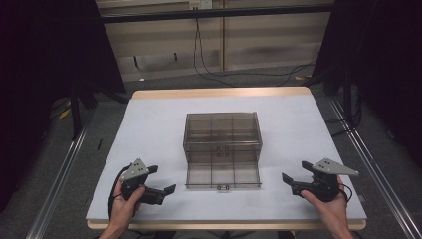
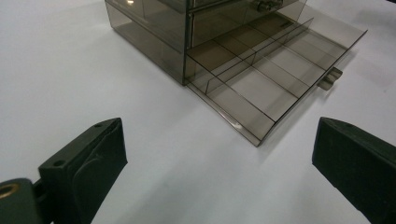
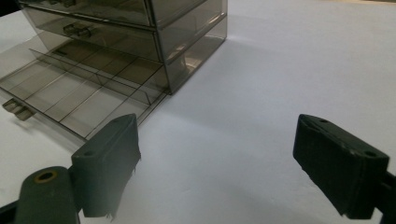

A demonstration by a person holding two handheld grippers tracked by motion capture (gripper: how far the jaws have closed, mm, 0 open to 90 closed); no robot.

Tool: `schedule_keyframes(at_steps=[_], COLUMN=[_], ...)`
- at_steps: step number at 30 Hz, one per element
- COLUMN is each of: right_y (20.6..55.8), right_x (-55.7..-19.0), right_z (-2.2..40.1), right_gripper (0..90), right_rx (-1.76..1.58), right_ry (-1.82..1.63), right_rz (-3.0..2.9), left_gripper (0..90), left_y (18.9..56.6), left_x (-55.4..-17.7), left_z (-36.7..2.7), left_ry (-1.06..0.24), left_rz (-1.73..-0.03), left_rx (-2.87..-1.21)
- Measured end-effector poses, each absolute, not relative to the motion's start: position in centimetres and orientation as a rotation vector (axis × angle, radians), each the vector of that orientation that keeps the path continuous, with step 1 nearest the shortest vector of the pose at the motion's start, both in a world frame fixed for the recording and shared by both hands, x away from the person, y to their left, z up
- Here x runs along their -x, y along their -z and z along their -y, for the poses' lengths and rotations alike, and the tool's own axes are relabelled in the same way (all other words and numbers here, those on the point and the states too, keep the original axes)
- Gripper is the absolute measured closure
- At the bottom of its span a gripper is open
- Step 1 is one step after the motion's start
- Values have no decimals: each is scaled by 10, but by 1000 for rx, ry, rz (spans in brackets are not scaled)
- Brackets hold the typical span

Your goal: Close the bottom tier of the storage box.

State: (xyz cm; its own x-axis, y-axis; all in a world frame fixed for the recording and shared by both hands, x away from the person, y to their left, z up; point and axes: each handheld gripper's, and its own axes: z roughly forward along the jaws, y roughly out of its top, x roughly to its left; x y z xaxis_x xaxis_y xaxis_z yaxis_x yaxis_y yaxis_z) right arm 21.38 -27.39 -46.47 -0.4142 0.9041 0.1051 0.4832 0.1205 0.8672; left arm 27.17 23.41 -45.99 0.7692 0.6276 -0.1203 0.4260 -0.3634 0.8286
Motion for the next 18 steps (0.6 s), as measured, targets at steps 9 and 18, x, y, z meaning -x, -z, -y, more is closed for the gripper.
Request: schedule_keyframes(at_steps=[9,18], right_y=[465,465], right_x=[-213,-214], right_z=[275,275], right_gripper=[151,177], right_rx=[-1357,-1365], right_ry=[-1231,-1241], right_rz=[-1943,-1937], left_gripper=[25,23], left_y=[460,458], left_x=[-270,-262], left_z=[-226,-215], left_ry=[-271,-247], left_rz=[-738,-668], left_rx=[-2039,-2090])
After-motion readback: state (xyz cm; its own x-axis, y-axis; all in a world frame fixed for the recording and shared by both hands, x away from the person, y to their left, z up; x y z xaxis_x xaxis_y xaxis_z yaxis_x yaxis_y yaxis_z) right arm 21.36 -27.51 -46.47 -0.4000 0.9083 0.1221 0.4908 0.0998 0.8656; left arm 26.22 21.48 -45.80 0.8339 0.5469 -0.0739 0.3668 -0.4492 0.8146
